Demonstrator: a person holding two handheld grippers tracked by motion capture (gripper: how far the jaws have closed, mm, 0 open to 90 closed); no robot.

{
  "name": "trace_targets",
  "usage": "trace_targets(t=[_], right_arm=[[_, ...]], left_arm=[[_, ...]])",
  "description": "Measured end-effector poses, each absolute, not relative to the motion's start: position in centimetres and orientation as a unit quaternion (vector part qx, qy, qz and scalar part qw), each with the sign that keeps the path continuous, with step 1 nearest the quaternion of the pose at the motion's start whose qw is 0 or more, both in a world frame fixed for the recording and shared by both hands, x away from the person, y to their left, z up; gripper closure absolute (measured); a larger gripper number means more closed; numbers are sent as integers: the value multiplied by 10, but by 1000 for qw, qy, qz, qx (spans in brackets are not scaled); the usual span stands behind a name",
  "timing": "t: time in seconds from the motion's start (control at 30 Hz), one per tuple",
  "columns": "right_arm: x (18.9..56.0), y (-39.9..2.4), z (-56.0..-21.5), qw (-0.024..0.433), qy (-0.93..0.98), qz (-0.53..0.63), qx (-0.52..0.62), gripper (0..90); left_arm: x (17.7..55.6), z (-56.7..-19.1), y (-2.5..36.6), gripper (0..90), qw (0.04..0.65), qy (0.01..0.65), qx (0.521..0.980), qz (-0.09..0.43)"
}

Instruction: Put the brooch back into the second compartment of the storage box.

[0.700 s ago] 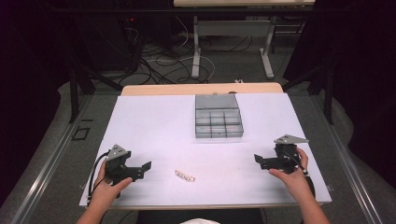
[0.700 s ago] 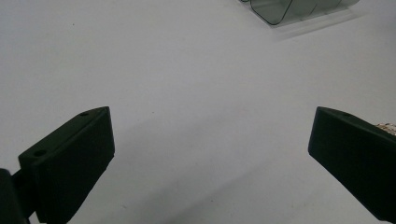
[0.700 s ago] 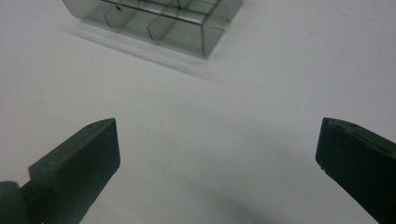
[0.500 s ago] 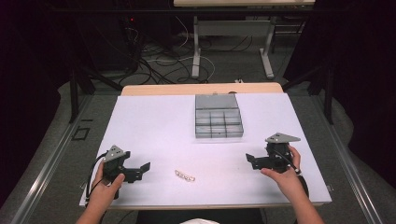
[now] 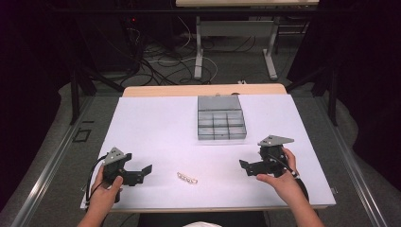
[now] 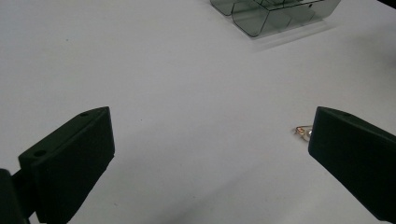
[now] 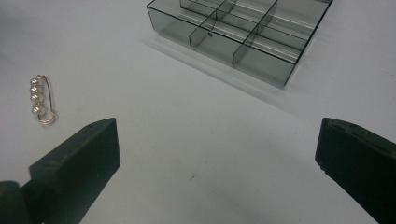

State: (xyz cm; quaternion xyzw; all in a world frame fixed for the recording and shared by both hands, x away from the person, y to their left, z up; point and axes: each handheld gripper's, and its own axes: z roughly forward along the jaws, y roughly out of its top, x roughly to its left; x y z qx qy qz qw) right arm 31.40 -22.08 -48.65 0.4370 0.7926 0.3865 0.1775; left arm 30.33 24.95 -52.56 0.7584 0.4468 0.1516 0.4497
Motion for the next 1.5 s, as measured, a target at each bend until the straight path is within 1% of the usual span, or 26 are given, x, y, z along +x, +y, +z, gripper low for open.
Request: trace_targets(t=[0.43, 0.53, 1.03, 1.23, 1.5], right_arm=[[309, -203, -478, 186, 813, 378, 401, 0], [308, -199, -477, 175, 815, 381, 399, 0], [307, -169, -472, 161, 835, 380, 364, 0], [309, -154, -473, 143, 846, 378, 349, 1], [310, -132, -477, 139, 855, 372, 335, 8]], left_arm=[[302, -524, 248, 3, 445, 445, 762, 151], [302, -524, 247, 3, 444, 445, 763, 151], [302, -526, 247, 3, 440, 441, 767, 154], [302, -526, 246, 3, 442, 444, 765, 150], [302, -526, 246, 3, 443, 444, 765, 149]])
